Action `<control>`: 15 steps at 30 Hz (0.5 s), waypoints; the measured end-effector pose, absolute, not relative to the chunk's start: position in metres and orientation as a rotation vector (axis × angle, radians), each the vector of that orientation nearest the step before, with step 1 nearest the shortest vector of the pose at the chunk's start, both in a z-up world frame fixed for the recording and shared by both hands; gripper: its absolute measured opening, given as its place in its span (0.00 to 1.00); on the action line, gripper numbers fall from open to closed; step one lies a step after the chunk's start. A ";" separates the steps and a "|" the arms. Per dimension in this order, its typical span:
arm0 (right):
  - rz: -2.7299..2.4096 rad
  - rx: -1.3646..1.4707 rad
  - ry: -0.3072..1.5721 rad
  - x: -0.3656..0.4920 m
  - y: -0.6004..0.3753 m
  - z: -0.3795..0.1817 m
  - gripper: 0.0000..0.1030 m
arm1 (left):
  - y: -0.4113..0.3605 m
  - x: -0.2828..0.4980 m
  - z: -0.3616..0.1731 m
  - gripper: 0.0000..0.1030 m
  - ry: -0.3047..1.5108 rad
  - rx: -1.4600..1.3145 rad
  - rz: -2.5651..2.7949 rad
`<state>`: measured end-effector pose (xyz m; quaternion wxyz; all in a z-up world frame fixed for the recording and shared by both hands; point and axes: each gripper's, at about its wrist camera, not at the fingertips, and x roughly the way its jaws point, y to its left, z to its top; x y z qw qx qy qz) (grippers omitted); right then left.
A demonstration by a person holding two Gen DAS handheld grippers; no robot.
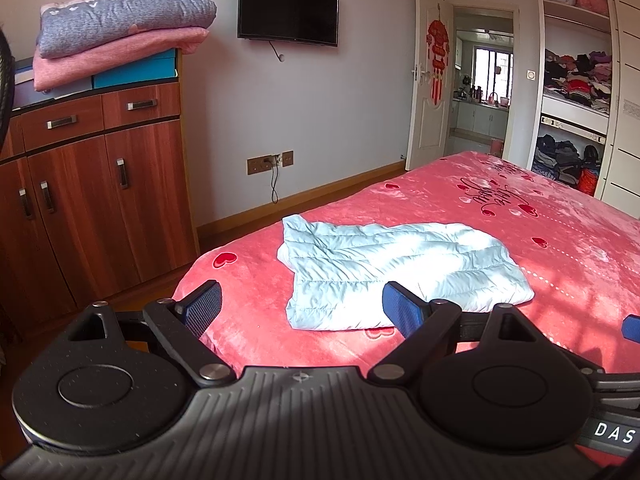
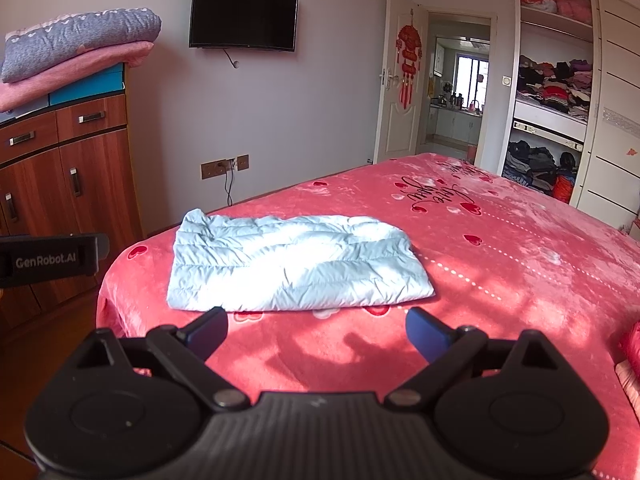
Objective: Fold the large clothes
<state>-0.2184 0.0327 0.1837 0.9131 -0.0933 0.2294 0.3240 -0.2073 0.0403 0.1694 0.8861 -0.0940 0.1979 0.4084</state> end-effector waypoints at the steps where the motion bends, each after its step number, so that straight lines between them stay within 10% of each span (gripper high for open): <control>1: 0.668 -0.193 0.472 -0.219 0.033 0.183 0.93 | 0.041 -0.207 0.169 1.00 0.413 -0.198 0.847; 15: 0.676 -0.181 0.481 -0.215 0.031 0.177 0.93 | 0.039 -0.202 0.167 1.00 0.415 -0.181 0.818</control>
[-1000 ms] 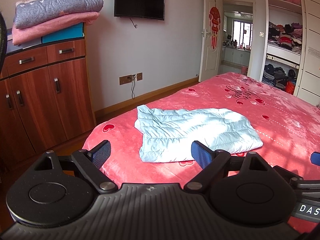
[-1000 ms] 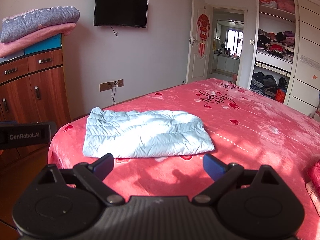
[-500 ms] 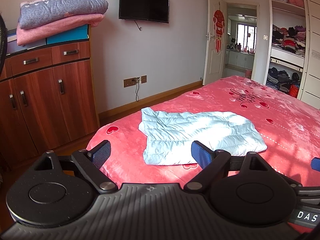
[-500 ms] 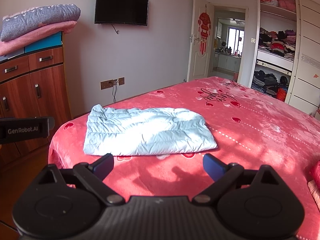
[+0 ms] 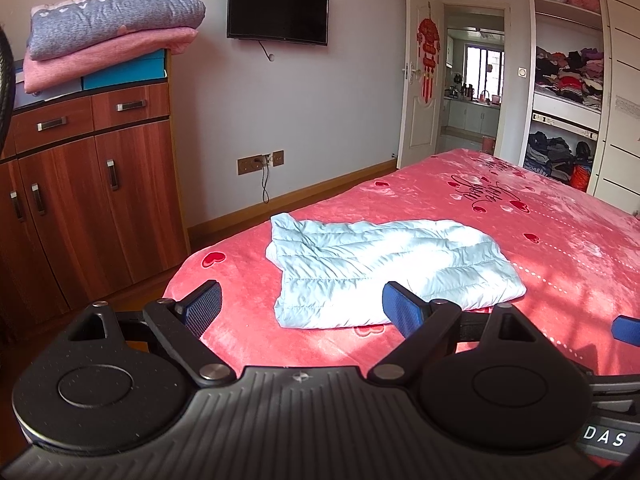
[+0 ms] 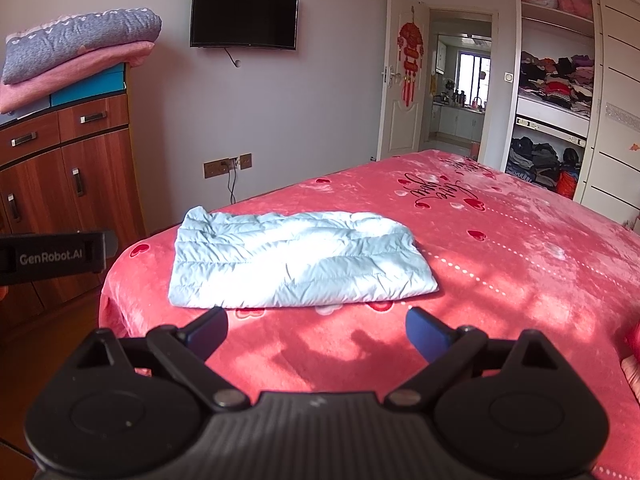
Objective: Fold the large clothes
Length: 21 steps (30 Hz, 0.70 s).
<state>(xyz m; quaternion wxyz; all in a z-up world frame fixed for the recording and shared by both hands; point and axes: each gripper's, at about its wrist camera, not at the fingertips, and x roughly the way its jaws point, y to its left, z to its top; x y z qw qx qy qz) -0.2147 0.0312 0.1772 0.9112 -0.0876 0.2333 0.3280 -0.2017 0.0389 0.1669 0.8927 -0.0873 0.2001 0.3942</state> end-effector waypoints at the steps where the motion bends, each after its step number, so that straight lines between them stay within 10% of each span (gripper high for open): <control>1: 0.676 -0.180 0.480 -0.215 0.031 0.177 0.93 | 0.039 -0.201 0.167 1.00 0.415 -0.179 0.815; 21: 0.658 -0.115 0.507 -0.194 0.003 0.159 0.93 | 0.027 -0.178 0.158 1.00 0.421 -0.121 0.719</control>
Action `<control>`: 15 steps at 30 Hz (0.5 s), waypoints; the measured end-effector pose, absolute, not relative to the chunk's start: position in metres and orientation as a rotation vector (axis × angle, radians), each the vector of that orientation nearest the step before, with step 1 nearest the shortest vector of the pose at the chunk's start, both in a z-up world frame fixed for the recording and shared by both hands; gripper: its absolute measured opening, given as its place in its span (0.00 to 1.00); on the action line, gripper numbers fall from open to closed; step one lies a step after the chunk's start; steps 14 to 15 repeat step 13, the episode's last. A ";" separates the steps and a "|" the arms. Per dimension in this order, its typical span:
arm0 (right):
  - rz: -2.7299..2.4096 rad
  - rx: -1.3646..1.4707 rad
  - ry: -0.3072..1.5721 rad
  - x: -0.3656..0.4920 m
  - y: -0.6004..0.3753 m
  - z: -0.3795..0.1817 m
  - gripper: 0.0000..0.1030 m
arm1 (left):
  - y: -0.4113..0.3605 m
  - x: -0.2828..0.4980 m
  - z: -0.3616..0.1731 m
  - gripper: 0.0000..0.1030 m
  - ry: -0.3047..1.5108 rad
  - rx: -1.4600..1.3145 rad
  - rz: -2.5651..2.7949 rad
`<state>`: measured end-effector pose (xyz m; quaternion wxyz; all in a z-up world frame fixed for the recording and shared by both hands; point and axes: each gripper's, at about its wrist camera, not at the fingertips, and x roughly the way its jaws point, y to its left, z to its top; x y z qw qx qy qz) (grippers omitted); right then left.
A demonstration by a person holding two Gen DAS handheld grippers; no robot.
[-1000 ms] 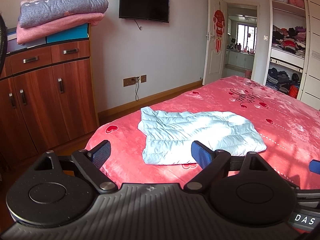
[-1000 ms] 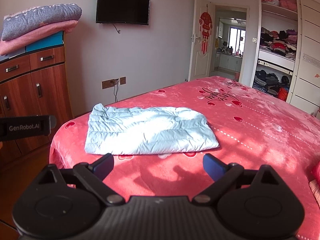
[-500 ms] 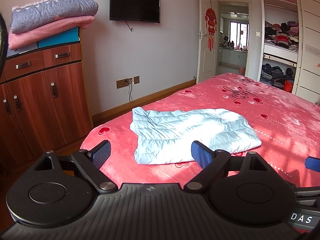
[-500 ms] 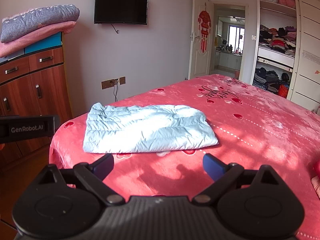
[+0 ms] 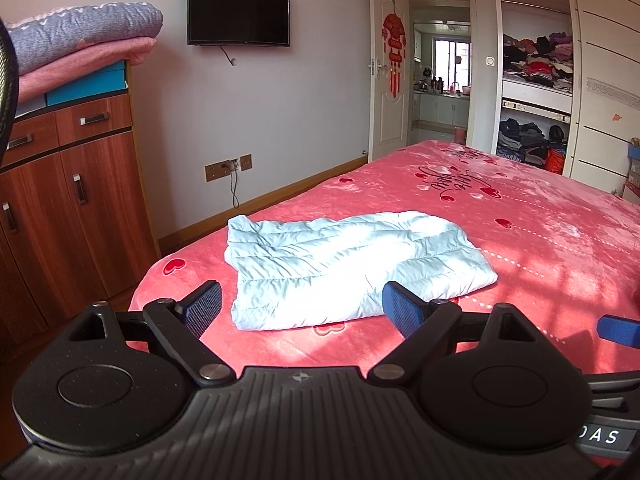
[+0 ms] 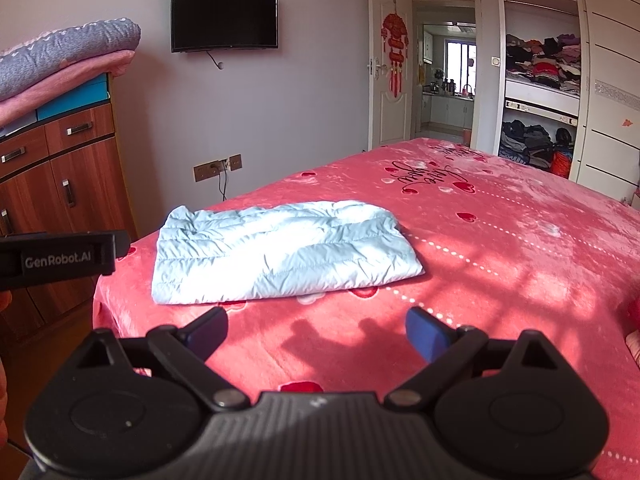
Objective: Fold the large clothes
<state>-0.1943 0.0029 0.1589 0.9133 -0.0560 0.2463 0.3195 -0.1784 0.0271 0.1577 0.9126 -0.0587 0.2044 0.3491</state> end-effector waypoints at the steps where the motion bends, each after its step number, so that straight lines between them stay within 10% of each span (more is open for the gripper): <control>1: 0.653 -0.108 0.508 -0.193 -0.001 0.158 0.93 | 0.024 -0.176 0.158 1.00 0.417 -0.115 0.708; 15: 0.418 0.022 0.499 -0.141 -0.113 0.144 0.93 | -0.055 -0.116 0.156 1.00 0.431 -0.034 0.453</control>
